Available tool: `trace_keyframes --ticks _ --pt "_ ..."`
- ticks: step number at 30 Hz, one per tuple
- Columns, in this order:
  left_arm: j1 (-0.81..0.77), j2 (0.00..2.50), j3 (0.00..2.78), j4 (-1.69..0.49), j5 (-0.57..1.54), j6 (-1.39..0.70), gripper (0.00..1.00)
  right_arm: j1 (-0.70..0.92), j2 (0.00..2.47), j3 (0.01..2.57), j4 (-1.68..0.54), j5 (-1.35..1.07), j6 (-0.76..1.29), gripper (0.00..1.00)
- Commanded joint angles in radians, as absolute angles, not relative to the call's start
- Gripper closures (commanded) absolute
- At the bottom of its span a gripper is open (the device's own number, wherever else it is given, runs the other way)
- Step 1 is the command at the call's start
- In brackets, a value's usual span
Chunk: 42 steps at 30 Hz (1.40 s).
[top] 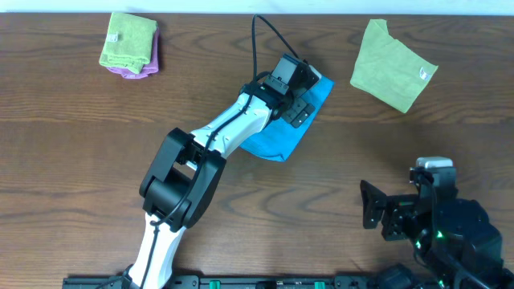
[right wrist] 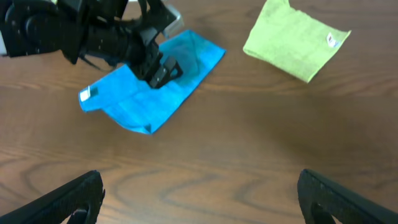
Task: Fold the cloth
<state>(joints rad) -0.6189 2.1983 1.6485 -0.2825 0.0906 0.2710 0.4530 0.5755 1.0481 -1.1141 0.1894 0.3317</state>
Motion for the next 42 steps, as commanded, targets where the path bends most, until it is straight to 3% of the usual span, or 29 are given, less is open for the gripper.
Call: trace_keyframes --ticks 1,7,8,11,23,33,42 --pt "-0.619 2.218 1.675 -0.264 0.072 0.291 0.02 0.457 0.574 1.065 -1.124 0.175 0.355 0.01" --pt "-0.627 2.243 1.675 -0.26 0.105 0.288 0.0 0.457 0.574 1.065 -1.131 0.175 0.356 0.01" --pt "-0.629 2.247 1.675 -0.259 0.104 0.288 0.05 0.457 0.574 1.065 -1.134 0.175 0.356 0.01" --pt "-0.633 2.259 1.675 -0.261 0.105 0.288 0.05 0.457 0.574 1.064 -1.145 0.175 0.363 0.01" --pt "-0.645 2.27 1.674 -0.255 0.104 0.285 0.02 0.457 0.574 1.064 -1.147 0.163 0.363 0.01" --pt "-0.645 2.328 1.674 -0.189 0.056 0.281 0.12 0.457 0.574 1.064 -1.171 0.142 0.371 0.03" --pt "-0.645 2.328 1.683 -0.16 -0.034 0.28 0.07 0.457 0.574 1.064 -1.172 0.12 0.37 0.04"
